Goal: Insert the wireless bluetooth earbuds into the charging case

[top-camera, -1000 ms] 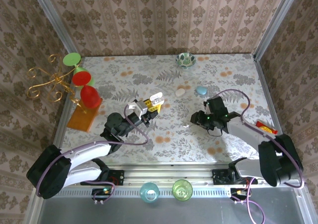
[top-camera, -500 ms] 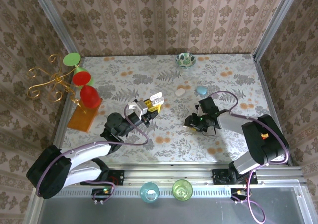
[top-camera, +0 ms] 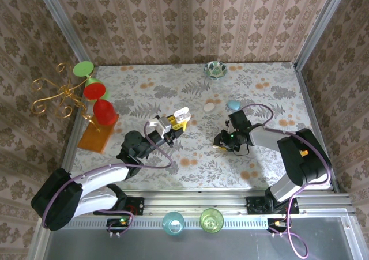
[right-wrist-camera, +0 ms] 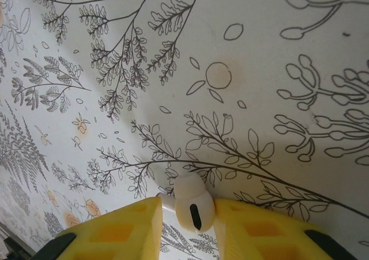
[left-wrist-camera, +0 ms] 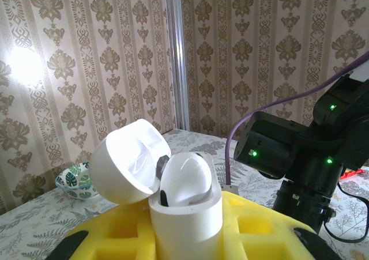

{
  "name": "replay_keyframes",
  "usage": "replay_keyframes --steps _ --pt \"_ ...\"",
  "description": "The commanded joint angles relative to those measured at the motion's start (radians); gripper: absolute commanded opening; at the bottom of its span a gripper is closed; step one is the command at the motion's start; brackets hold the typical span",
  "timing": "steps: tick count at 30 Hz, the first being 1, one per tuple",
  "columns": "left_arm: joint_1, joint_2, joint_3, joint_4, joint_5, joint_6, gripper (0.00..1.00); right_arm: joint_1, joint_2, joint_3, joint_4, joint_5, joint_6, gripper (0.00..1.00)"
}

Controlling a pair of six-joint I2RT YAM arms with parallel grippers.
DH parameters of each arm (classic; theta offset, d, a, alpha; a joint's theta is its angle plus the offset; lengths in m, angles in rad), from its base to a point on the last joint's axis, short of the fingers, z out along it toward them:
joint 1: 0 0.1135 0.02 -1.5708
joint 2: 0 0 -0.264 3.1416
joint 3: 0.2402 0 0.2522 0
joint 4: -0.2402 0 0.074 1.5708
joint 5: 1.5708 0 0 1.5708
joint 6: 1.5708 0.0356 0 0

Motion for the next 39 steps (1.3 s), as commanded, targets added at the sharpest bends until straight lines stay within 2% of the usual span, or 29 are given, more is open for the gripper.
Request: replay_keyframes --steps 1,8,14,25,29,33,39 --pt "-0.001 -0.004 0.002 0.022 0.012 0.015 0.00 0.006 0.051 0.038 0.018 0.064 -0.016 0.30" --pt "-0.001 -0.002 0.005 0.019 0.012 0.016 0.00 0.008 0.085 0.055 -0.012 0.070 -0.024 0.25" --pt "-0.002 0.010 0.007 0.018 0.012 0.017 0.00 0.023 0.006 0.053 -0.038 0.084 -0.083 0.24" --pt "-0.001 0.042 0.008 0.028 0.011 0.012 0.00 0.123 -0.280 0.126 -0.203 0.288 -0.283 0.24" --pt "-0.001 0.057 0.008 0.032 0.014 0.009 0.00 0.196 -0.383 0.169 -0.238 0.403 -0.370 0.24" --pt "-0.004 0.075 0.010 0.031 0.023 0.008 0.00 0.266 -0.457 0.220 -0.252 0.499 -0.465 0.23" --pt "-0.023 0.080 -0.014 0.034 0.031 -0.005 0.00 0.345 -0.530 0.273 -0.206 0.549 -0.618 0.23"
